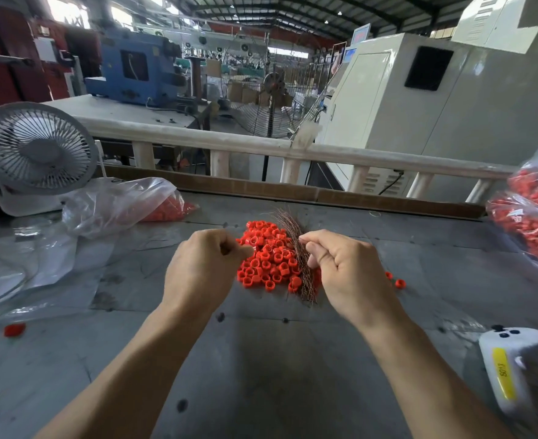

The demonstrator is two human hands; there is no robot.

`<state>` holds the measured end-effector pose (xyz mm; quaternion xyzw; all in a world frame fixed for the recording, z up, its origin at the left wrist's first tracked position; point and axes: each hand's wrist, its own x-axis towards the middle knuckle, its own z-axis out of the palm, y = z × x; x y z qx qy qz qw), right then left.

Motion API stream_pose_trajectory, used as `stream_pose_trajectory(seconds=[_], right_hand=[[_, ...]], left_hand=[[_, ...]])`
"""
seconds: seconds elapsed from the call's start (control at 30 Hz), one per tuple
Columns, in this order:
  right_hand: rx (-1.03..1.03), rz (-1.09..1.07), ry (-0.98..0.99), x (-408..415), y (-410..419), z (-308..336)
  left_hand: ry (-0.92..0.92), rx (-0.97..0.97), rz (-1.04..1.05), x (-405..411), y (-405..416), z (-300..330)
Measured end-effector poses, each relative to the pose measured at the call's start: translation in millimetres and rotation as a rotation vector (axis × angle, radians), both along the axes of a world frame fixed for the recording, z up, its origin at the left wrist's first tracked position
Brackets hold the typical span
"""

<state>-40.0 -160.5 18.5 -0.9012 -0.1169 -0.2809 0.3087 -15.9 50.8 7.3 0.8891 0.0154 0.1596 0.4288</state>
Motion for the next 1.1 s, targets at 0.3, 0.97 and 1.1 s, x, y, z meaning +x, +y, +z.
stream_pose_trajectory(seconds=[0.3, 0.97, 1.1], right_hand=[[0.034, -0.043, 0.027, -5, 2, 2], [0.341, 0.145, -0.028, -12, 10, 5], [0.438, 0.194, -0.005, -12, 12, 6]], left_hand=[[0.063, 0.374, -0.056, -4, -12, -13], [0.044, -0.826, -0.427, -13, -34, 6], [0.108, -1.012, -0.472, -14, -34, 9]])
